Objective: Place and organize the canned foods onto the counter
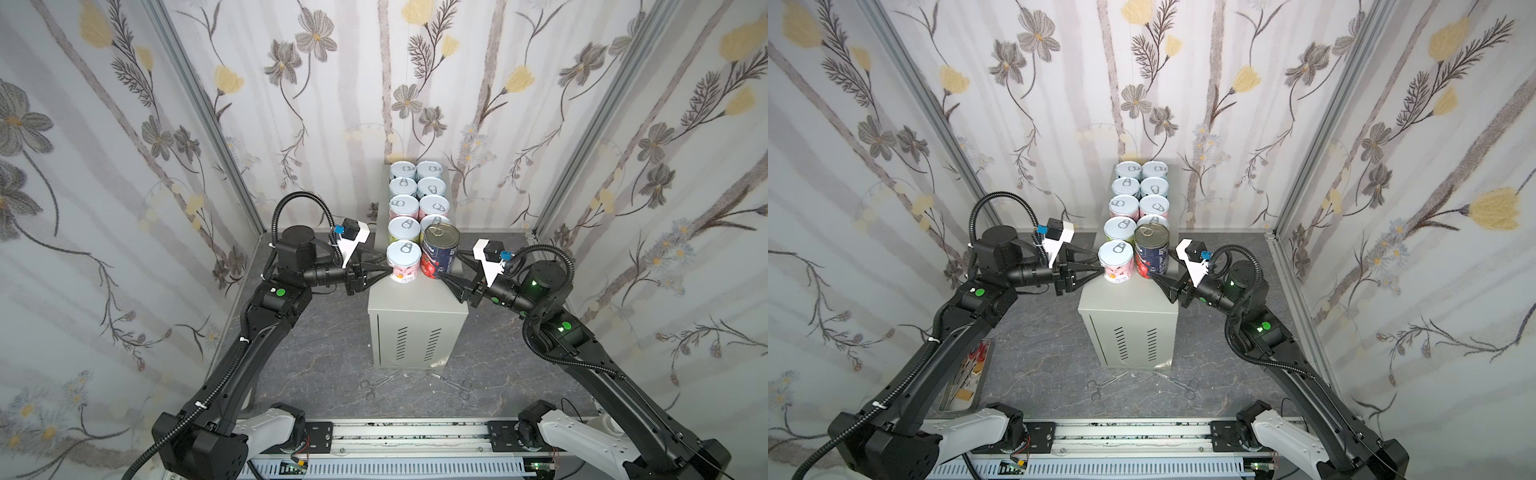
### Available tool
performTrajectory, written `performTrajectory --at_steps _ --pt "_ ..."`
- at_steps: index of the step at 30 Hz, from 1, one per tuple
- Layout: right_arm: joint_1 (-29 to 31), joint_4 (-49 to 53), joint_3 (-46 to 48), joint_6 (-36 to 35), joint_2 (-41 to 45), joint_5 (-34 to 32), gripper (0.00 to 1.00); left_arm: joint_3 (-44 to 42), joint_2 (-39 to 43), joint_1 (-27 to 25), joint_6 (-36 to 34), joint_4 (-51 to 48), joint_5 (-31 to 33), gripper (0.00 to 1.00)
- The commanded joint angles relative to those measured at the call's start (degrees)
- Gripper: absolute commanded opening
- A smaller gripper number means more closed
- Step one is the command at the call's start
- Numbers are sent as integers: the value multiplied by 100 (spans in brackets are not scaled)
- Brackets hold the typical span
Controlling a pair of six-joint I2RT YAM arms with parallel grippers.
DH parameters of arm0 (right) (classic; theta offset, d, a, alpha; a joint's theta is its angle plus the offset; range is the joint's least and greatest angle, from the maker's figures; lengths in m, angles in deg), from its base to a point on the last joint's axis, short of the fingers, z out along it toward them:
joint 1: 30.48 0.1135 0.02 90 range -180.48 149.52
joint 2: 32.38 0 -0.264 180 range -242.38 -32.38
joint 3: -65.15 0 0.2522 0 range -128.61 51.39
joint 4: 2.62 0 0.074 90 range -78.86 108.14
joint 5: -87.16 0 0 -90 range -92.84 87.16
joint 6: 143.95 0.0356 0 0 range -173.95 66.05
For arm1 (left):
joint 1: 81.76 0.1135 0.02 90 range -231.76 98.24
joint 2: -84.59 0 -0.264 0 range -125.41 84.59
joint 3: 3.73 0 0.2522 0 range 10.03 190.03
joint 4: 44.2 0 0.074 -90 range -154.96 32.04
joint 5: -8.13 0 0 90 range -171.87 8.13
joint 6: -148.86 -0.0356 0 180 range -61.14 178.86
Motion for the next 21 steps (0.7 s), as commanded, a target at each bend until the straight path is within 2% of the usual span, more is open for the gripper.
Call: performTrajectory --at_steps 1,21 --pt "4 -129 22 -40 -34 82 71 81 -30 -13 -35 130 -47 45" --pt "9 -128 31 -52 -86 142 67 111 -92 -39 -23 121 8 45"
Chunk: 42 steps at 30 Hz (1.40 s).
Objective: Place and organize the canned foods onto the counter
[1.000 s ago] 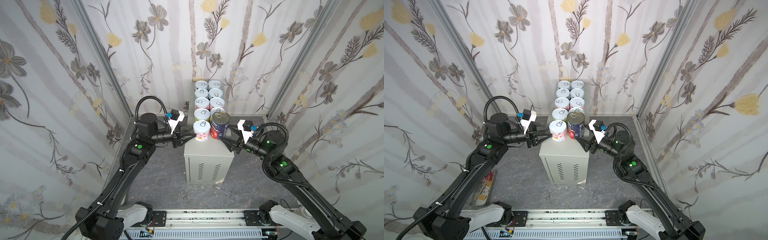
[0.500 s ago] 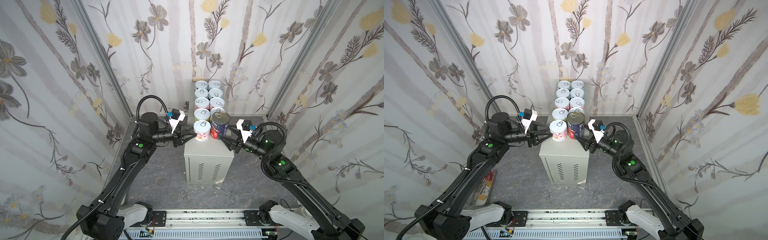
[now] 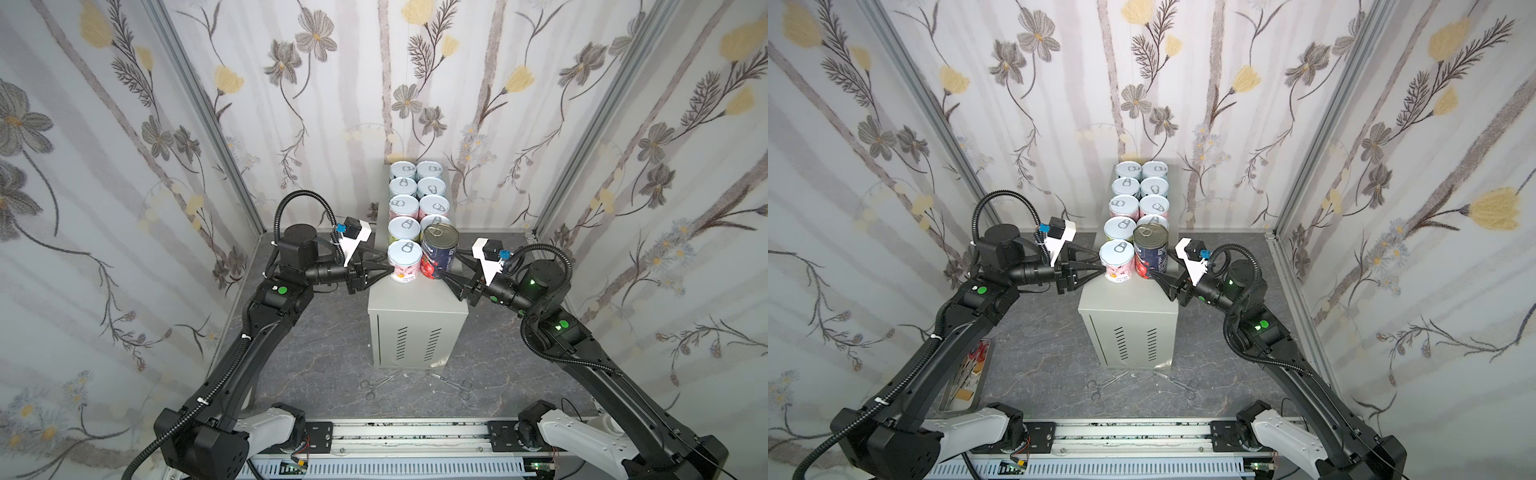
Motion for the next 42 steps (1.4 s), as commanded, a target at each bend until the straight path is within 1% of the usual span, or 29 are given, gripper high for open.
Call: performTrajectory --at_steps 1,30,42 --pt "8 30 12 -88 -15 104 67 60 -13 -2 -23 123 1 45" --pt "7 141 55 -120 16 34 69 103 -58 -67 -33 132 101 46" --pt "4 168 51 -237 -66 83 69 118 90 -63 -131 -4 396 51"
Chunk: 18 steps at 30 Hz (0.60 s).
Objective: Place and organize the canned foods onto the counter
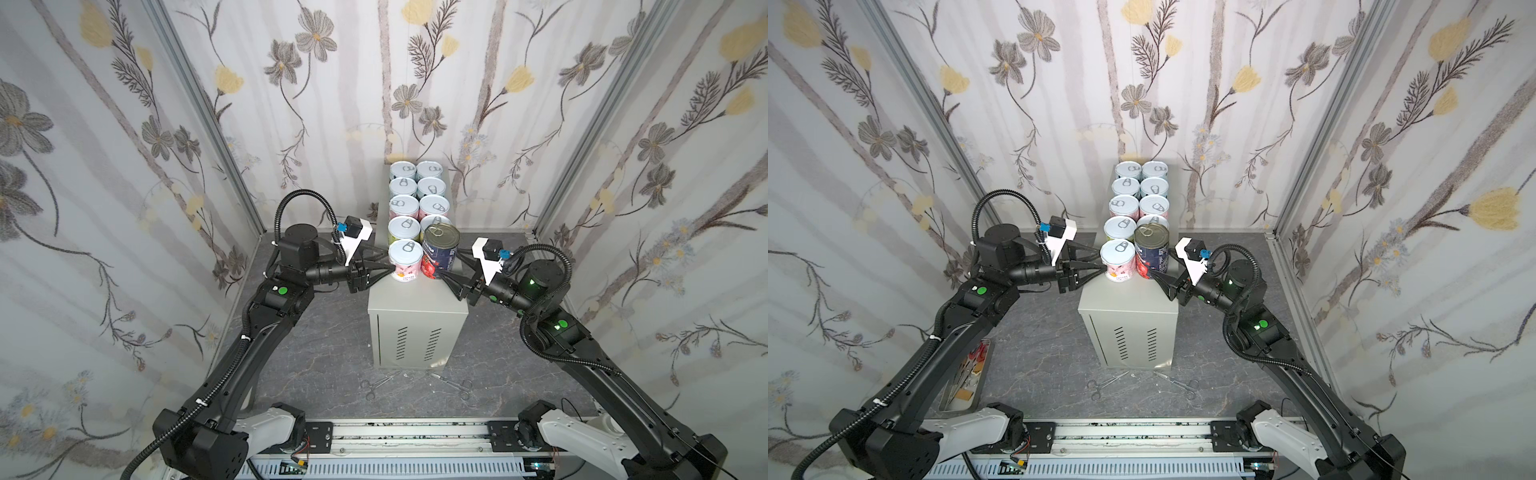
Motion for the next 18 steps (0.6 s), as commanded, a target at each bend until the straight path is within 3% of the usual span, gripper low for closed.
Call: performTrajectory --at_steps 1,11,16,18 --pt "8 258 27 -237 -35 108 69 63 51 7 -106 9 95 51" --pt "9 284 18 -253 -10 91 69 70 62 3 -114 -26 77 51" --pt "2 320 27 -253 151 -154 88 118 94 7 -155 -63 115 52" --pt "4 338 10 -248 238 -238 99 209 128 15 -259 -198 256 59"
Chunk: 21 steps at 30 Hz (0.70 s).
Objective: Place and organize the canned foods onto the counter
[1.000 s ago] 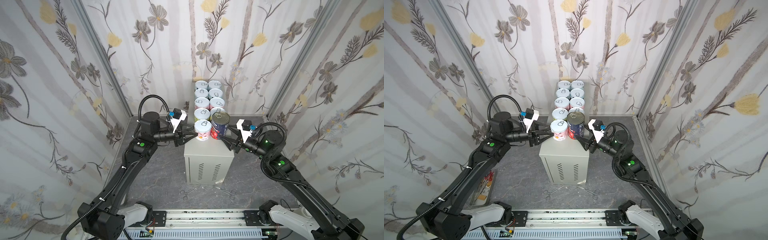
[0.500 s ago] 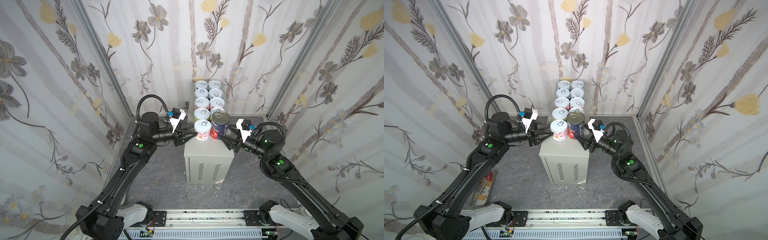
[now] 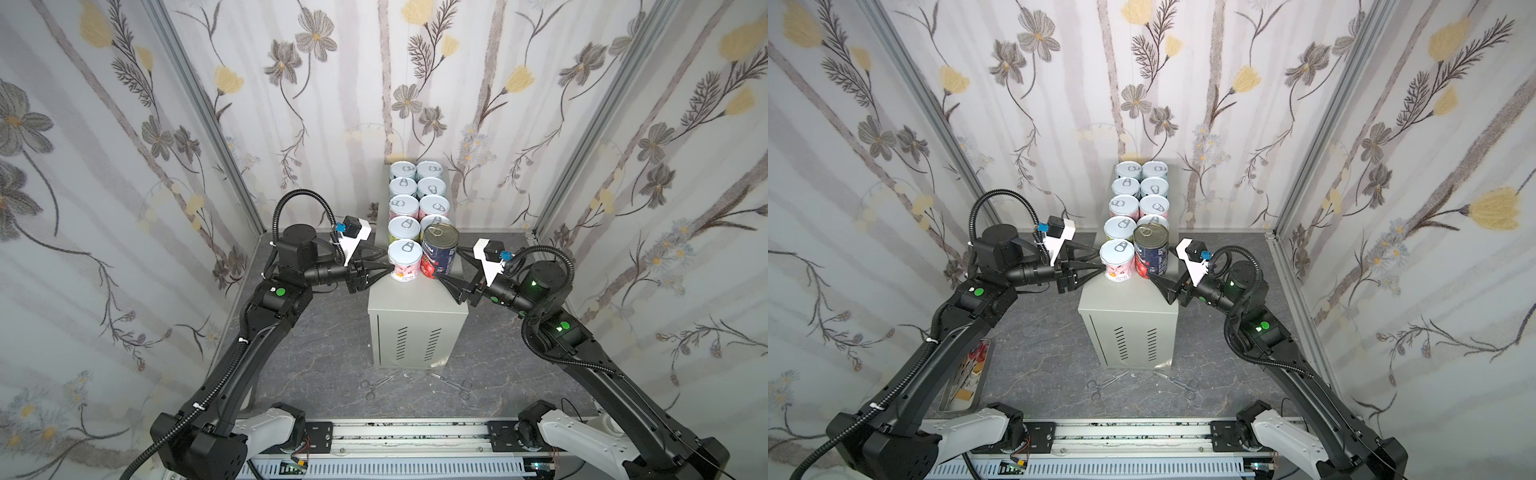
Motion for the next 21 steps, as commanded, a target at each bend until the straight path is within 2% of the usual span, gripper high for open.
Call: performTrajectory --at_steps 1,4,6,7,14,17,21 --pt "1 224 -11 -187 130 -157 100 173 119 15 -263 -111 258 64" --pt "-1 325 -93 -301 306 -350 100 190 418 49 -489 -129 826 86" --pt "-1 386 -159 -382 450 -556 100 139 640 82 -549 35 1147 98" --pt "7 388 -183 -441 536 -719 100 119 740 103 -575 132 1307 100" --pt "-12 379 -342 -852 980 -1909 100 157 1172 130 -901 675 2710 100" --pt "-19 210 -434 -1056 1060 -2396 100 -66 1333 128 -797 1547 3694 100" --pt "-19 -336 -313 -1299 1117 -3402 100 -440 1455 130 -665 2626 4886 100"
